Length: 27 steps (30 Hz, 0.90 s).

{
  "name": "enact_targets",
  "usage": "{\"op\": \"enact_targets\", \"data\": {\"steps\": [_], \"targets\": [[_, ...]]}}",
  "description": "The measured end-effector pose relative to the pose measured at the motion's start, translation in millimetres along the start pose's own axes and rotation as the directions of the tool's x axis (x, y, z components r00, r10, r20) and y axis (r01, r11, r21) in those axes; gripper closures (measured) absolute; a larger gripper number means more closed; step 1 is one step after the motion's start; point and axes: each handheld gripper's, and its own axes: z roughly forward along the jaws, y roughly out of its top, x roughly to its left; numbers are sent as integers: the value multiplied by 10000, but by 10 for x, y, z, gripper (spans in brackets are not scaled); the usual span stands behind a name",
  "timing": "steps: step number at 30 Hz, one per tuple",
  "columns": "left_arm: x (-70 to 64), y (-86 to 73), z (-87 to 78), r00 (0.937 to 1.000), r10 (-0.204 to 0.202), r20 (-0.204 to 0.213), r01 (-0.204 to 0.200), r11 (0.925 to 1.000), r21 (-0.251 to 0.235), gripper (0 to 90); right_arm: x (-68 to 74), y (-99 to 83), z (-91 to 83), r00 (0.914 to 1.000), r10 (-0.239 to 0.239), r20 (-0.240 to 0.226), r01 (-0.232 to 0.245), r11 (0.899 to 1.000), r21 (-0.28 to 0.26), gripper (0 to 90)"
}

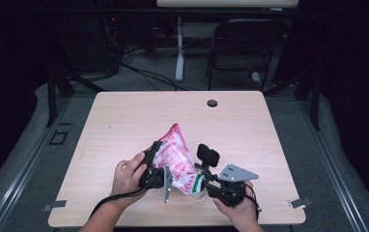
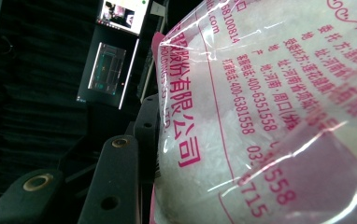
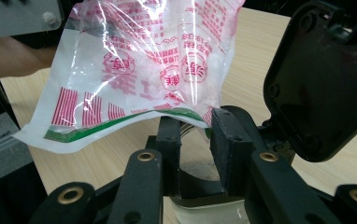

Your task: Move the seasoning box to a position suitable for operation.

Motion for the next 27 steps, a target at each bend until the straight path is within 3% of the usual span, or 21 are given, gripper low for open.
{"op": "enact_targets", "data": {"steps": [6, 16, 27], "targets": [[-3, 4, 11, 10000, -71, 45, 71, 10000, 32, 624, 30, -2, -11, 9998, -190, 24, 190, 9998, 26, 758], [3, 25, 25, 9999, -106, 44, 106, 9999, -12, 625, 29, -39, 9, 9994, -344, -26, 345, 9984, 437, 898], [25, 33, 16, 9998, -202, 2, 202, 9998, -15, 625, 14, -66, 51, 9995, -208, -234, 224, 9974, 690, 900]]}}
